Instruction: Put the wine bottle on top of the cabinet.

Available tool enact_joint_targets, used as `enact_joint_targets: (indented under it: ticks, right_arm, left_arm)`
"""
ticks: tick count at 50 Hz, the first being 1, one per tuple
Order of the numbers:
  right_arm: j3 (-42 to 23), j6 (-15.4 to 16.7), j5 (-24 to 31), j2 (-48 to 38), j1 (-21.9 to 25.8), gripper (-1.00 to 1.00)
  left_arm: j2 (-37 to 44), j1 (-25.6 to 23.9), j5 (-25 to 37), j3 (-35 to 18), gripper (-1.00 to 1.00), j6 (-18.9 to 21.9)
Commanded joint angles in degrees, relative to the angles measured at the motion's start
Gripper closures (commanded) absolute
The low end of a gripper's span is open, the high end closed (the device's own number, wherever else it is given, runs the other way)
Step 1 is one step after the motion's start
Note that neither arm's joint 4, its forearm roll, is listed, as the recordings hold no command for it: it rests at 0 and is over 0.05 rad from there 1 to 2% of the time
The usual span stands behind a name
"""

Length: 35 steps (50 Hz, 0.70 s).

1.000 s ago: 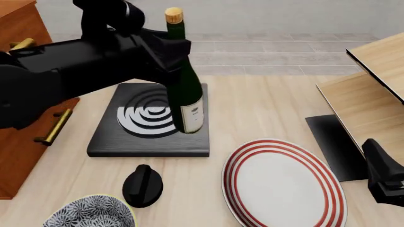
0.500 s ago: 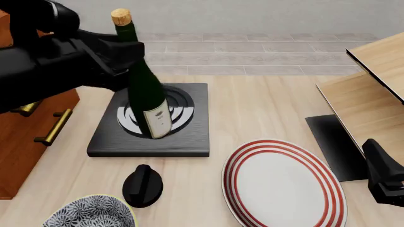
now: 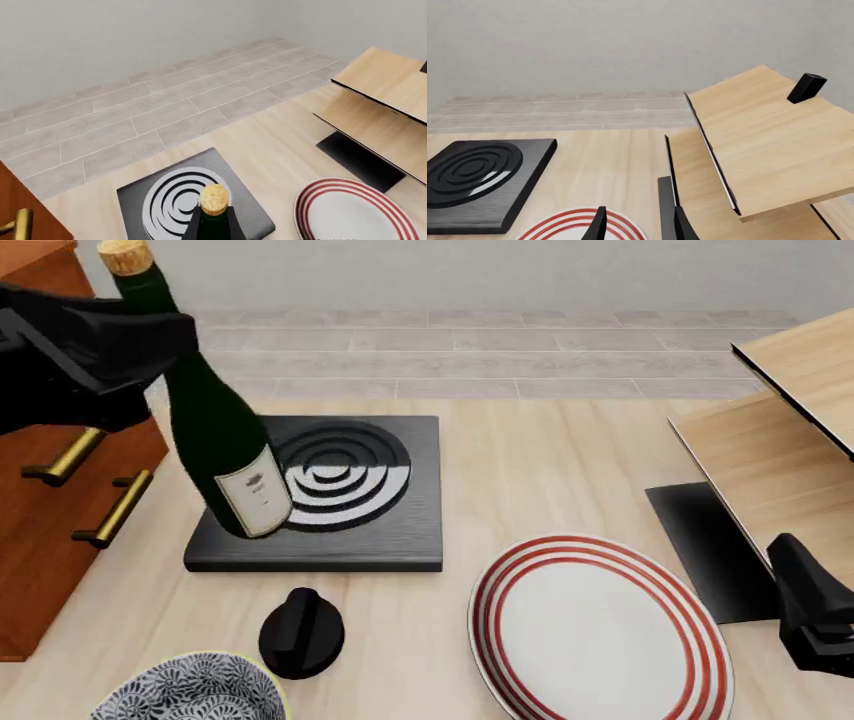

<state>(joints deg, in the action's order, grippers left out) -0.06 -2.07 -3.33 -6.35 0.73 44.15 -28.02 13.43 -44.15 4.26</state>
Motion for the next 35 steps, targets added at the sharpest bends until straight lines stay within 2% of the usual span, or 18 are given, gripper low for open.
enact_joint_targets:
  ticks: [1,14,26,32,35]
  right_arm:
    - [0.0,0.0,0.1,0.1,-0.1,-1.00]
    - [0.0,0.1,0.3,0.4,-0.3,-1.00]
    - [0.0,0.2,0.1,0.1,-0.4,-1.00]
    - [0.0,0.2,0.1,0.1,-0.5,-1.00]
    - [0.0,0.3,0.2,0.2,-0.5,-1.00]
  left_arm:
    - [-4.2,2.1,5.6,-2.5,1.00,0.9]
    - [-7.5,5.6,13.6,-6.7,1.00,1.0]
    - [-5.7,8.6,20.9,-15.7,1.00,2.3]
    - [-3.4,10.7,24.8,-21.1,1.00,1.6]
    - [-2.5,12.2,26.6,-23.7,1.00,2.8]
